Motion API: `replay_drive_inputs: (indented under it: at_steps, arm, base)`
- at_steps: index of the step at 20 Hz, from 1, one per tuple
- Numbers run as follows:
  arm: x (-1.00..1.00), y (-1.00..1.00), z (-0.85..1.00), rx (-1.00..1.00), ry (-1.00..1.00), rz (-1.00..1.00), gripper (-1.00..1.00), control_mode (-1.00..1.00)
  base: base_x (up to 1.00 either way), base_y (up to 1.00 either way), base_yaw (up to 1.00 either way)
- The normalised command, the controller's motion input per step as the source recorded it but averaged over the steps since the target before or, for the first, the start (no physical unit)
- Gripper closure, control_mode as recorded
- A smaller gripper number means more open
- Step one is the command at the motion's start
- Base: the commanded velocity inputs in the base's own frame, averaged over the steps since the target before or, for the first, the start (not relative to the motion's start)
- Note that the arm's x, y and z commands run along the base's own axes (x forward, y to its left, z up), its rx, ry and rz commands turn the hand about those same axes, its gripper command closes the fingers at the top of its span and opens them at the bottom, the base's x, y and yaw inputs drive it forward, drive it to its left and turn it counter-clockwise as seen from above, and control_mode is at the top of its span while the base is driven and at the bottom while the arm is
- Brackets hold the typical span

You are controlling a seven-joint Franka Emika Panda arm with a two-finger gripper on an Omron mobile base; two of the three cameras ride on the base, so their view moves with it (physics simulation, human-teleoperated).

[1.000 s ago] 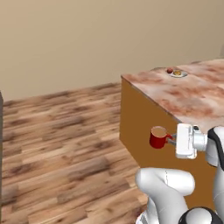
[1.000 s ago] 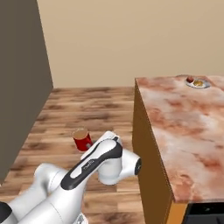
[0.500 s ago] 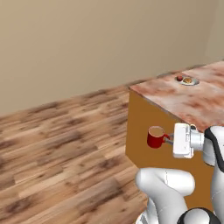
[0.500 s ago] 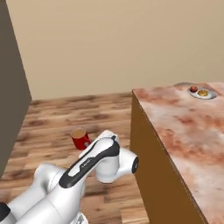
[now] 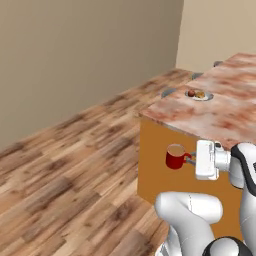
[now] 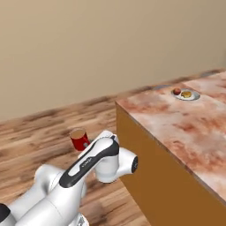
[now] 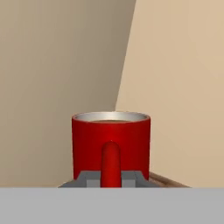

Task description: Pick up the brewed coffee from the coffee machine and place it next to the breakfast plate on the dining counter.

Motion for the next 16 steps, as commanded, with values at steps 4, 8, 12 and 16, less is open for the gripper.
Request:
replay_drive_inputs:
  at_steps: [4, 8, 12, 16]
  arm:
    - [0.0, 0.0, 0.0, 0.0, 0.0, 0.0, 1.0, 1.0]
    - [0.0, 0.0, 0.0, 0.0, 0.0, 0.0, 1.0, 1.0]
    - [0.0, 0.0, 0.0, 0.0, 0.0, 0.0, 1.0, 1.0]
    - [0.0, 0.0, 0.0, 0.0, 0.0, 0.0, 1.0, 1.0]
  base:
    - [0.91, 1.0, -0.56]
    - [0.89, 1.0, -0.55]
    - [0.79, 1.0, -0.54]
    - [0.66, 1.0, -0.54]
